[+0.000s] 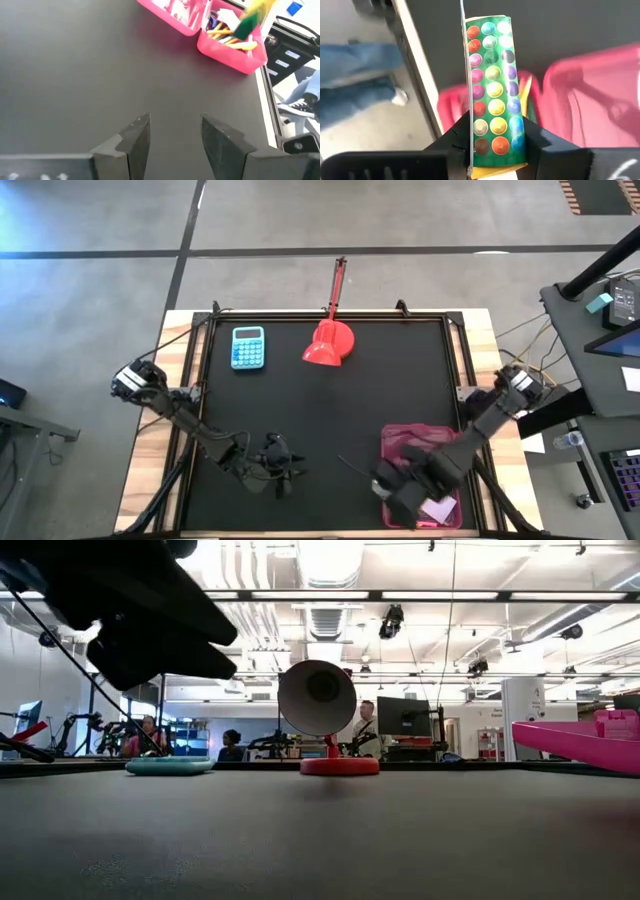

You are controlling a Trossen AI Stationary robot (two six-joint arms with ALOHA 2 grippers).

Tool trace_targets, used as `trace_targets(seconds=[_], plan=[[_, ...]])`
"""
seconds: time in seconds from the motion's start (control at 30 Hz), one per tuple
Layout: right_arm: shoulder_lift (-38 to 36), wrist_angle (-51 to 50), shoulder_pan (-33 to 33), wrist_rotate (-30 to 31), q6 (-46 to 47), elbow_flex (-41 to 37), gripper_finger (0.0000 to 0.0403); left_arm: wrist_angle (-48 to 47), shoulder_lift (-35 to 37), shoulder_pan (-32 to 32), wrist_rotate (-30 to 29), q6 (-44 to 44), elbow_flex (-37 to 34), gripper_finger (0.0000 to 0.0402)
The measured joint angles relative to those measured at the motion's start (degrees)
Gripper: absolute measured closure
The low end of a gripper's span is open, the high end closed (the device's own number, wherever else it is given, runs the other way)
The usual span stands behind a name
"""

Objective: Pack school essentials
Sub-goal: Put the yellow crayon box into the pink supply box

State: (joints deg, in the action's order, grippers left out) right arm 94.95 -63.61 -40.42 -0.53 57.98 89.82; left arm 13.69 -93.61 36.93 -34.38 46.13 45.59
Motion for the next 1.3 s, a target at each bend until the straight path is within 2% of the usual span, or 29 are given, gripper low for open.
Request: trace_targets(seconds=[0.13,0.3,0.43,0.63,0.83,1.07,1.3], plan=[[0.14,-0.29,-4.17,-0.64,4.62,-0.03,0.0324,0.33,-0.01,-1.17,-0.04,-0.02,0.74,0.0246],[0.14,-4.52,-7.42,-5.98,9.56,-0.04,0.0320,0.95,0.01,-2.44,-0.14,-0.02,1.61,0.0246],[0.14,-9.65,-7.74,-9.54,12.36,-0.11,0.0325,1.62,0.00,-3.14,-0.17,-0.02,1.81,0.0246],[0.55,-9.58,-7.72,-11.99,13.04,-0.09,0.0328,2.71,0.01,-3.61,-0.47,-0.02,1.83,0.0246],[3.80,-9.66,-7.64,-16.30,11.31,-0.26,0.0326,3.78,0.01,-3.61,-0.58,-0.02,1.83,0.0246],[8.29,-9.52,-7.64,-21.65,2.47,-0.26,0.0325,5.33,0.01,-3.61,-1.54,-0.02,1.85,0.0246],[9.10,-9.32,-6.79,-21.95,-0.93,1.66,0.0330,5.18,0.01,-3.61,-1.79,-0.03,1.83,0.0246]])
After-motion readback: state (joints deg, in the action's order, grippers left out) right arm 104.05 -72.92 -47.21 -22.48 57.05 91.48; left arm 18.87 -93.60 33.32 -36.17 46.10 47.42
